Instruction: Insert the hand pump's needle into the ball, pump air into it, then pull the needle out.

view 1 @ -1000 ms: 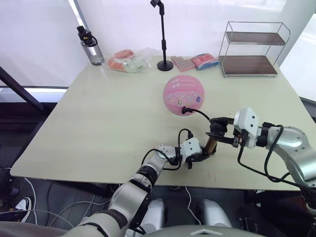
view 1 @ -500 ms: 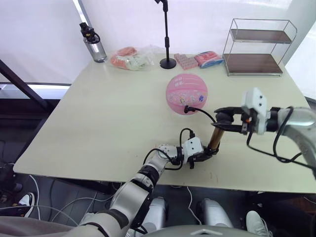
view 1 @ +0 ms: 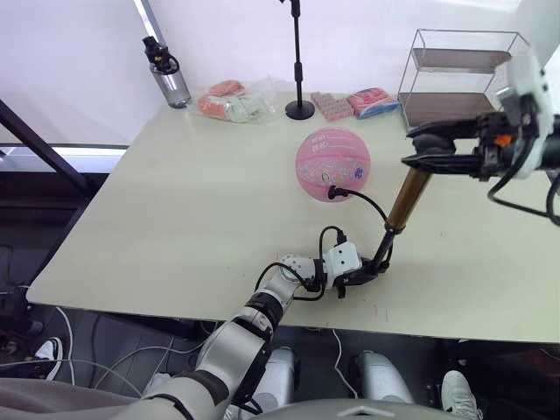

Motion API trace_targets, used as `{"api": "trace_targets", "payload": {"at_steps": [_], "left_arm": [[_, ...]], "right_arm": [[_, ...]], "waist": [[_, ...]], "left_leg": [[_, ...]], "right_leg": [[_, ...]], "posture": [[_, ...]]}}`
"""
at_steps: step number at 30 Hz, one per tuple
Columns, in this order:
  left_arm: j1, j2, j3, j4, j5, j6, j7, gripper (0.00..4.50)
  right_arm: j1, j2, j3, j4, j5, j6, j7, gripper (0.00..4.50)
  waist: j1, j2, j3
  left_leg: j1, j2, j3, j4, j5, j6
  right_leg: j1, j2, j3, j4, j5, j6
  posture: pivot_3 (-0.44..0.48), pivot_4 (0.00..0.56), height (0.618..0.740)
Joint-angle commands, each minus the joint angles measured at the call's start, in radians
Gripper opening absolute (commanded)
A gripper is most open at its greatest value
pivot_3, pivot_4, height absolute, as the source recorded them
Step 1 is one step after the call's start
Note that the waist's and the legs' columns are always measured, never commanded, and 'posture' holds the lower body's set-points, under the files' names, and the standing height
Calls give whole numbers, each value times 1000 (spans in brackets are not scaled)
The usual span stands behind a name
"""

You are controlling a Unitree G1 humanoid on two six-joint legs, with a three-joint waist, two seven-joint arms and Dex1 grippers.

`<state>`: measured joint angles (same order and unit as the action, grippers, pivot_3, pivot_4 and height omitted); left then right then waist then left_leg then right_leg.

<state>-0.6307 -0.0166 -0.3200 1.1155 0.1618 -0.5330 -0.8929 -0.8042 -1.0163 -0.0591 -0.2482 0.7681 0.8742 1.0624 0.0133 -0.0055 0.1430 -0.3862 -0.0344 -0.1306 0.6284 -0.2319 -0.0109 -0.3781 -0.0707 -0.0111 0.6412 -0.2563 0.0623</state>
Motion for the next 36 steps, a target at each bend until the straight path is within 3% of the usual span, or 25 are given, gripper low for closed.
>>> {"api": "trace_targets", "payload": {"at_steps": [1,5,20,28,36], "left_arm": [[65,20,-53,98,70,44,-15,1087],[67,21,-53,96,71,43,-17,1087],[69,32,-56,92,71,41,-22,1087],[69,33,-55,90,70,41,-21,1087],[67,32,-54,92,69,44,-22,1087]], "right_arm": [[-86,-20,-119,-1,37,6,-36,1796],[-48,-15,-116,-25,41,13,-42,1796],[333,109,-3,-118,-131,-191,-86,1796],[527,217,94,-44,-328,-439,-122,1796],[586,258,113,47,-436,-624,-133,1796]], "waist": [[1,1,1],[1,1,1],[-4,-2,-2],[-10,-6,-8],[-18,-7,-9]], "left_leg": [[-1,0,0,0,0,0],[-4,-1,0,1,0,0],[2,0,0,1,0,0],[4,1,1,0,0,0],[6,1,1,0,0,0]], "right_leg": [[-1,0,0,0,0,0],[-2,-1,0,0,0,0],[2,1,0,1,0,0],[3,2,0,1,0,0],[5,1,1,1,0,0]], "posture": [[0,150,731],[0,150,731],[0,150,731],[0,150,731],[0,150,731]]}}
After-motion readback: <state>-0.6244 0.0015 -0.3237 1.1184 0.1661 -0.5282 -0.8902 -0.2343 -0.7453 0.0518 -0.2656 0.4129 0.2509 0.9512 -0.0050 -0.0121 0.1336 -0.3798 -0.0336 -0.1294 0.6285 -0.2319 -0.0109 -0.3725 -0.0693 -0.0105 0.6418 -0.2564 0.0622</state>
